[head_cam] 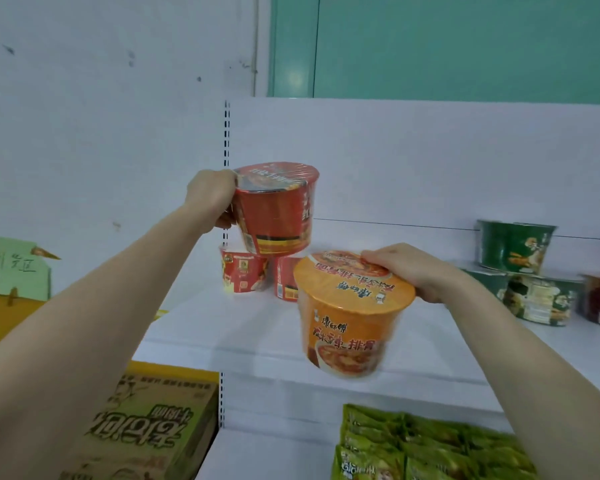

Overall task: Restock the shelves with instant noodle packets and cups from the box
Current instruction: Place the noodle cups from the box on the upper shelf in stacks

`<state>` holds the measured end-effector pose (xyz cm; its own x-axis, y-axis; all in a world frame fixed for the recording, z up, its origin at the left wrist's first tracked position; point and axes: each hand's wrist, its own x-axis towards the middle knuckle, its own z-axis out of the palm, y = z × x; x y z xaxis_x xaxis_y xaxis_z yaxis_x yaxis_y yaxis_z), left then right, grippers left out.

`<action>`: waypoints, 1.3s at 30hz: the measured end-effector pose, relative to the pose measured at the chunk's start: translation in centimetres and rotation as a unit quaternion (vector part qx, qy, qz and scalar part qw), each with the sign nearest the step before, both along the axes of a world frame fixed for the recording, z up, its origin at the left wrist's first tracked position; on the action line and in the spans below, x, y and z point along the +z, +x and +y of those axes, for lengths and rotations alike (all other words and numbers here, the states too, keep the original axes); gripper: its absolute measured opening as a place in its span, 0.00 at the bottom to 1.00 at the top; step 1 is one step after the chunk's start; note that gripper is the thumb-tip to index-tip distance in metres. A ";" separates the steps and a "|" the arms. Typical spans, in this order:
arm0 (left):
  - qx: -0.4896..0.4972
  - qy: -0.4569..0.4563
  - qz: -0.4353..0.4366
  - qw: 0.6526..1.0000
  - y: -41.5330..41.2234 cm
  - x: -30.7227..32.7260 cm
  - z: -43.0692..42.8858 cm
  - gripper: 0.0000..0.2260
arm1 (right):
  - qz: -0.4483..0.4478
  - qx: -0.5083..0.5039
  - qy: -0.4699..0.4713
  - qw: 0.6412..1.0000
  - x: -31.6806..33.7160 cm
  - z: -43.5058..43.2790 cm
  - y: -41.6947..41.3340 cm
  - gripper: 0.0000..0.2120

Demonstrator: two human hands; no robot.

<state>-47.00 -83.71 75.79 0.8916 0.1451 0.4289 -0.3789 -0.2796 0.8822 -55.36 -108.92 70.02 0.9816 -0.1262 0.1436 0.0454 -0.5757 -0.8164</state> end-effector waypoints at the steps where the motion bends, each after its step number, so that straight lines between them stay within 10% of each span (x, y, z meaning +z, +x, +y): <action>1: 0.002 -0.001 -0.002 1.000 0.7 0.3 -0.5 0.10 | -0.003 -0.009 0.001 1.000 0.4 -0.7 1.0 0.13; 39: 0.008 0.098 0.105 0.990 19.8 -2.0 -9.1 0.13 | 0.074 -0.328 0.011 0.942 -3.8 -16.3 12.0 0.11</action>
